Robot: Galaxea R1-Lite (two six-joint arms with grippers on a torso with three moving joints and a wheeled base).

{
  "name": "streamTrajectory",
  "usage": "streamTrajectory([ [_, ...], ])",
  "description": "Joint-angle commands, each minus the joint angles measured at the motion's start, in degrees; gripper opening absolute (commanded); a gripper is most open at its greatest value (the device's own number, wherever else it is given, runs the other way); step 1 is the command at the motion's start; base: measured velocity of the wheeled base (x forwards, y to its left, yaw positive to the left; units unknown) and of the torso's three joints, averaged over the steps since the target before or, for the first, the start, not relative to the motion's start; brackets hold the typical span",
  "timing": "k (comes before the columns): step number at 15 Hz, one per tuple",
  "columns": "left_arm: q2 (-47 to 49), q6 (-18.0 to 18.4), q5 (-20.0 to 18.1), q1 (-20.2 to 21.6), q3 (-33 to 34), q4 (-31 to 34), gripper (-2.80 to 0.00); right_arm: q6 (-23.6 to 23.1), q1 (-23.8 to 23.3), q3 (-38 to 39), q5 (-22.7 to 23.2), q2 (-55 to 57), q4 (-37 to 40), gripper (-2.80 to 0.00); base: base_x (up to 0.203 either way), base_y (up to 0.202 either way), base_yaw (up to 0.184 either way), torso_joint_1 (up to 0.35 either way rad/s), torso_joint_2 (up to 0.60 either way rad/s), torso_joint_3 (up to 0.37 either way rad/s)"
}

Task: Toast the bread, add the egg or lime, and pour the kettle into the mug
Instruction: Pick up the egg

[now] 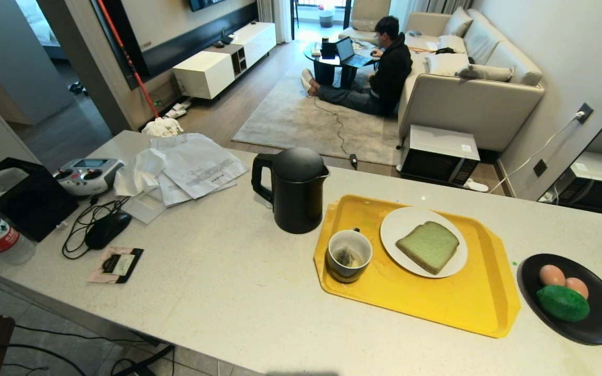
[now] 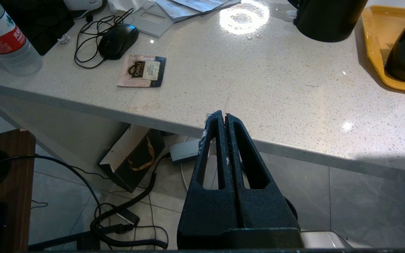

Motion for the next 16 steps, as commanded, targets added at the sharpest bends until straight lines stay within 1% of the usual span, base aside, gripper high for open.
streamTrajectory([
  [1,0.0,0.0,0.0,0.0,0.0,-0.1,-2.80,-0.1,0.0,0.0,0.0,0.1,0.0,-2.80,0.000,0.000,0.000,0.000,0.00,0.000],
  [16,0.0,0.0,0.0,0.1,0.0,-0.1,-2.80,-0.1,0.0,0.0,0.0,0.1,0.0,-2.80,0.000,0.000,0.000,0.000,0.00,0.000],
])
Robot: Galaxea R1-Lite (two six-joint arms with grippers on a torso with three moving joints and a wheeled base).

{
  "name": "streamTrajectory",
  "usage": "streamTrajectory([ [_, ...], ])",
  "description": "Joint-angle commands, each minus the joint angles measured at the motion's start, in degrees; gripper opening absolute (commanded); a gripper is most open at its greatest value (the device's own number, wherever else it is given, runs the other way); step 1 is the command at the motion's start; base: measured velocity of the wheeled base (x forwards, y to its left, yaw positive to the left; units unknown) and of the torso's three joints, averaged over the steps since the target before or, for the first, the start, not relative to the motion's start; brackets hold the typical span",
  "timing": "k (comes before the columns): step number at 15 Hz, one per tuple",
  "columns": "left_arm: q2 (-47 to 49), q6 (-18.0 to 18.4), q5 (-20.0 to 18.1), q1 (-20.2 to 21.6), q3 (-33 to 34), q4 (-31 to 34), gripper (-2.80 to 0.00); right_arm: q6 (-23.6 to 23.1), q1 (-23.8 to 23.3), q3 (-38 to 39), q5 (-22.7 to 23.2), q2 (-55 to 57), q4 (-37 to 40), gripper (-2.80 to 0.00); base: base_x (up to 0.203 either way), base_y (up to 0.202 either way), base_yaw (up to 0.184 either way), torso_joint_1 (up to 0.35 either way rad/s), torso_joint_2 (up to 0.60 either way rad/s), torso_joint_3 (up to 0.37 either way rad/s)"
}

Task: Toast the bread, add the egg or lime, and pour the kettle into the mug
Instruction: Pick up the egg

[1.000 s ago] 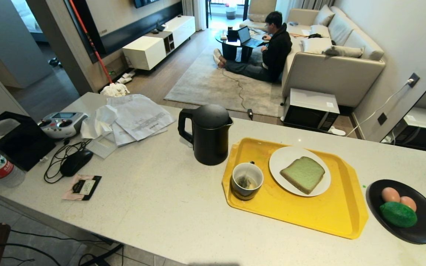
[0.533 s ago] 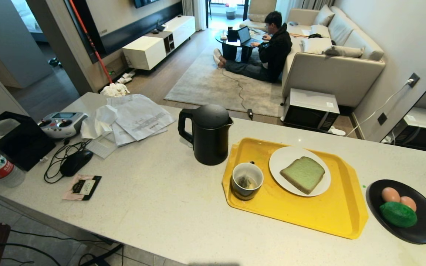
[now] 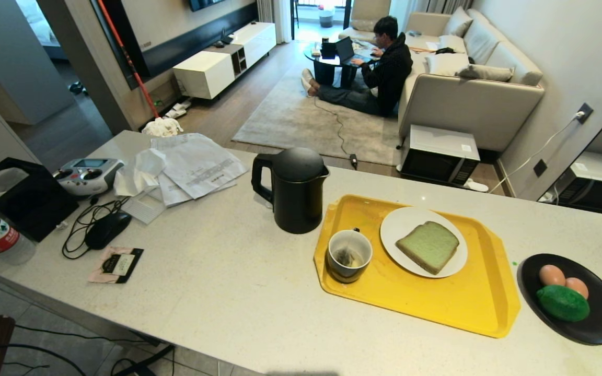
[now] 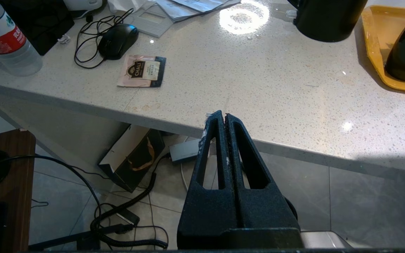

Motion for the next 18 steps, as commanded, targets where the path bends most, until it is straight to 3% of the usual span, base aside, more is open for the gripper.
streamTrajectory([
  [1,0.0,0.0,0.0,0.1,0.0,0.0,-2.80,-0.1,0.0,0.0,0.0,0.1,0.0,-2.80,0.000,0.000,0.000,0.000,0.00,0.000],
  [18,0.0,0.0,0.0,0.0,0.0,-0.1,-2.80,-0.1,0.0,0.0,0.0,0.1,0.0,-2.80,0.000,0.000,0.000,0.000,0.00,0.000],
])
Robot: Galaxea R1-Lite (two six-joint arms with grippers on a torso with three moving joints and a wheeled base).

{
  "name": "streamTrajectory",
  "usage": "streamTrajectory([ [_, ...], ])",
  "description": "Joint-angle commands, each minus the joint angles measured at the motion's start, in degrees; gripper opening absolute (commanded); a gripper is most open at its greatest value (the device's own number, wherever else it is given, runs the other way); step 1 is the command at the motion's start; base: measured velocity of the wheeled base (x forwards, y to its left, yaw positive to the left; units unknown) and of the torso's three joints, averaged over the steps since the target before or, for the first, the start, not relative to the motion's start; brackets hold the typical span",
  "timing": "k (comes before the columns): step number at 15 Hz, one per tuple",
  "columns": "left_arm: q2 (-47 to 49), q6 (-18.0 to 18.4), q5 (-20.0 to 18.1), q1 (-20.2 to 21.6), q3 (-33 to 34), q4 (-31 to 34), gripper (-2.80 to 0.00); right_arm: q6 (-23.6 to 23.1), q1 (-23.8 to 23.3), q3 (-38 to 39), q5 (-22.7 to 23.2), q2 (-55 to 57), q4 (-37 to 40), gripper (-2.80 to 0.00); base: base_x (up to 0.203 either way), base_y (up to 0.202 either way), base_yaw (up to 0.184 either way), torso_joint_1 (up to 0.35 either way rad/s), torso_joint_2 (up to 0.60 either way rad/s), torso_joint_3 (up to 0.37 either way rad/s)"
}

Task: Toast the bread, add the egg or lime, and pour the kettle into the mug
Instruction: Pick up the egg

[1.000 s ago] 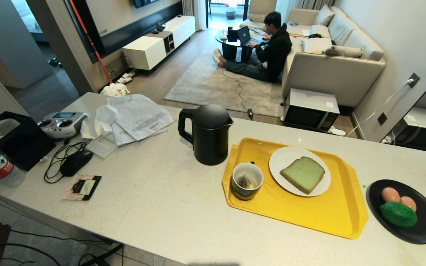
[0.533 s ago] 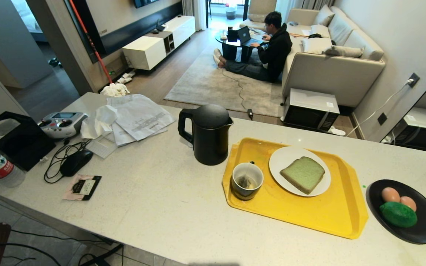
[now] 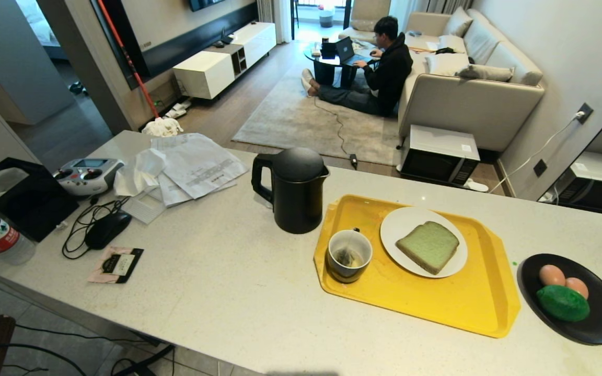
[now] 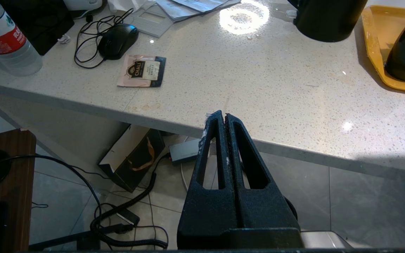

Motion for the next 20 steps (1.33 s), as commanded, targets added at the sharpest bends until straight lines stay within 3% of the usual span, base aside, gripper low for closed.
streamTrajectory([
  [1,0.0,0.0,0.0,0.1,0.0,0.0,-2.80,0.0,0.0,0.0,0.0,0.1,0.0,-2.80,0.000,0.000,0.000,0.000,0.00,0.000],
  [20,0.0,0.0,0.0,0.0,0.0,0.0,-2.80,0.0,0.0,0.0,0.0,0.1,0.0,-2.80,0.000,0.000,0.000,0.000,0.00,0.000],
])
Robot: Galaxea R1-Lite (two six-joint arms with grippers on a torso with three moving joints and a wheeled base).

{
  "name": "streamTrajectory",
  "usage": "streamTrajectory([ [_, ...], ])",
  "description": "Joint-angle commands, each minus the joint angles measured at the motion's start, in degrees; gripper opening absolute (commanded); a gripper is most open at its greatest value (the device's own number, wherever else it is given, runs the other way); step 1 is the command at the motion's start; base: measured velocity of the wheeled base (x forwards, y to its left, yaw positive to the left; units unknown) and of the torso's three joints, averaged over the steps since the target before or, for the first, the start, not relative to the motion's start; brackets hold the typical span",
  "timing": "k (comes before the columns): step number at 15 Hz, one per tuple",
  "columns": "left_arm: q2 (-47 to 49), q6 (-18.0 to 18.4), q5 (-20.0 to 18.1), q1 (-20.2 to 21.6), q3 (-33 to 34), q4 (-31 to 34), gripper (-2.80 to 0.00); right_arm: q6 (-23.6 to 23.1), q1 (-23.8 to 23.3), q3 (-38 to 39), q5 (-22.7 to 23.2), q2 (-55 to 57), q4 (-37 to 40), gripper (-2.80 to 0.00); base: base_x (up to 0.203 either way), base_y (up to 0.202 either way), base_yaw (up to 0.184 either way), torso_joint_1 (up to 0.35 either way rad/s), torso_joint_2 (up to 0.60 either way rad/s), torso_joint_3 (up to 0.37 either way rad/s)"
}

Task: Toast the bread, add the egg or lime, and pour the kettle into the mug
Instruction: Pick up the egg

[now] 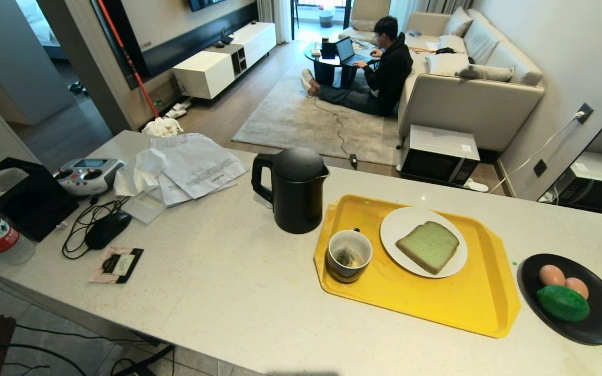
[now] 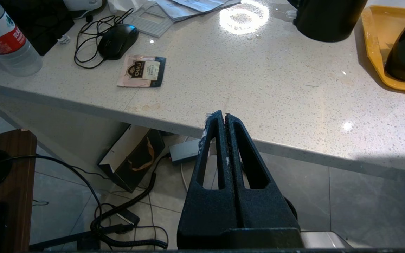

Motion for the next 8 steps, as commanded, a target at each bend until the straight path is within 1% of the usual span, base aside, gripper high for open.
streamTrajectory([
  [1,0.0,0.0,0.0,0.1,0.0,0.0,-2.80,0.0,0.0,0.0,0.0,0.0,0.1,-2.80,0.000,0.000,0.000,0.000,0.00,0.000],
  [8,0.0,0.0,0.0,0.0,0.0,-0.1,-2.80,0.0,0.0,0.0,0.0,0.0,0.1,-2.80,0.000,0.000,0.000,0.000,0.00,0.000],
])
